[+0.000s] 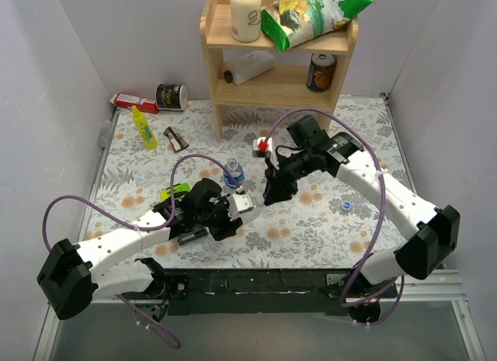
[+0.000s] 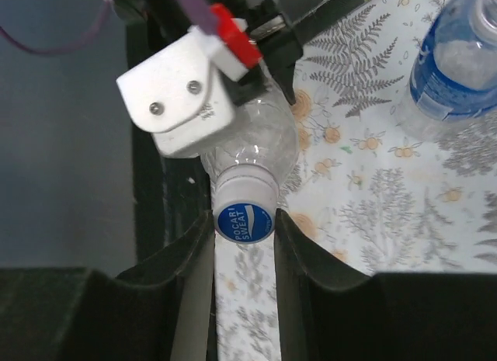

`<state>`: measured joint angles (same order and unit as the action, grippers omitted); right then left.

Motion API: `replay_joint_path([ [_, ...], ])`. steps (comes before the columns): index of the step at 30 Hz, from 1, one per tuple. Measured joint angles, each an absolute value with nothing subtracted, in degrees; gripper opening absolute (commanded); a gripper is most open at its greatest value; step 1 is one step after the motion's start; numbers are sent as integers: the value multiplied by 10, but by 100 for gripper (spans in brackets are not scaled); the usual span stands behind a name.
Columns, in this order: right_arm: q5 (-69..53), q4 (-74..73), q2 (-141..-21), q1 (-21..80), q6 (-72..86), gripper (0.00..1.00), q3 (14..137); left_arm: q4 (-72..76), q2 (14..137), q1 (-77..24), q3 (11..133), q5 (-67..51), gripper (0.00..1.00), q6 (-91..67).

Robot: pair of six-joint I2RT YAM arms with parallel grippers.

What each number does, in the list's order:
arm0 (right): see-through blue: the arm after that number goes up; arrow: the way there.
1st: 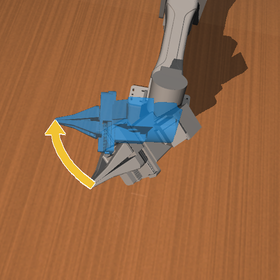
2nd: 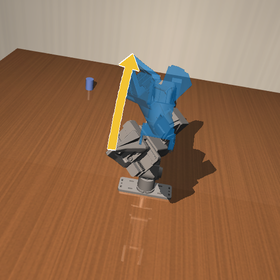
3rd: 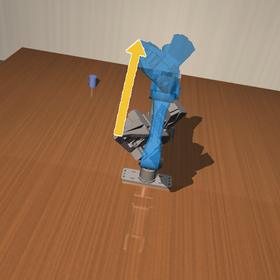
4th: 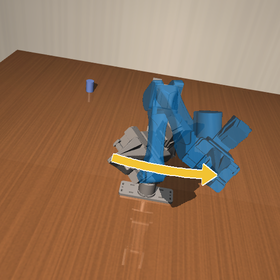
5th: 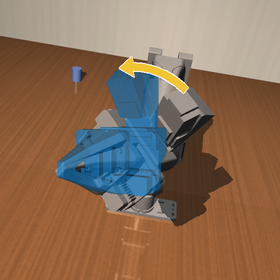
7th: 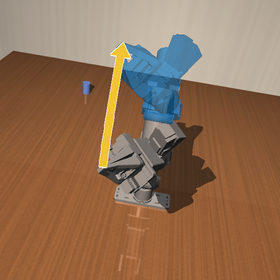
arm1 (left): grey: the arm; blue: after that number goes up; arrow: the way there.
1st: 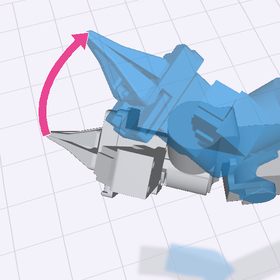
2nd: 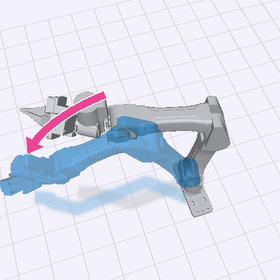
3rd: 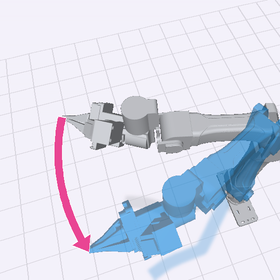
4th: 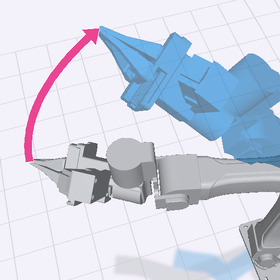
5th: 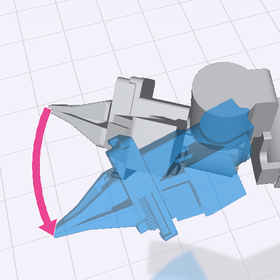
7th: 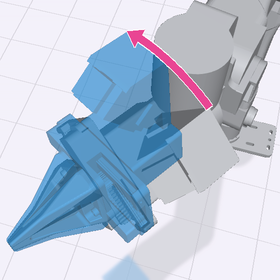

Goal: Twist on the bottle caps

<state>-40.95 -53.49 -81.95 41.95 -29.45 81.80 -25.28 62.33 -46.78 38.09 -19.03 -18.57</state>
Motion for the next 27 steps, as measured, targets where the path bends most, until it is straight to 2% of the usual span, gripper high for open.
replay_joint_path([
  [2,-480,-493,-833,376,-213,5,795,-245,624,-469,381,-172,0,-206],
  [3,-514,-472,-842,358,-176,28,784,-243,625,-469,381,-166,0,-216],
  [4,-538,-453,-849,348,-147,40,776,-243,625,-469,381,-160,0,-224],
  [5,-562,-433,-858,337,-112,61,767,-244,625,-469,381,-157,0,-233],
  [6,-583,-422,-867,328,-85,71,765,-243,625,-469,381,-156,0,-240],
  [8,-627,-422,-885,317,-59,74,773,-226,625,-468,381,-156,0,-245],
  [10,-644,-446,-892,303,-80,82,797,-204,624,-466,381,-167,0,-245],
  [15,-642,-496,-849,262,-209,85,853,-202,614,-465,381,-254,0,-218],
  [20,-624,-440,-733,283,-262,85,797,-208,611,-462,381,-339,0,-183],
  [27,-581,-415,-706,371,-335,72,766,-221,613,-454,383,-391,0,-167],
])
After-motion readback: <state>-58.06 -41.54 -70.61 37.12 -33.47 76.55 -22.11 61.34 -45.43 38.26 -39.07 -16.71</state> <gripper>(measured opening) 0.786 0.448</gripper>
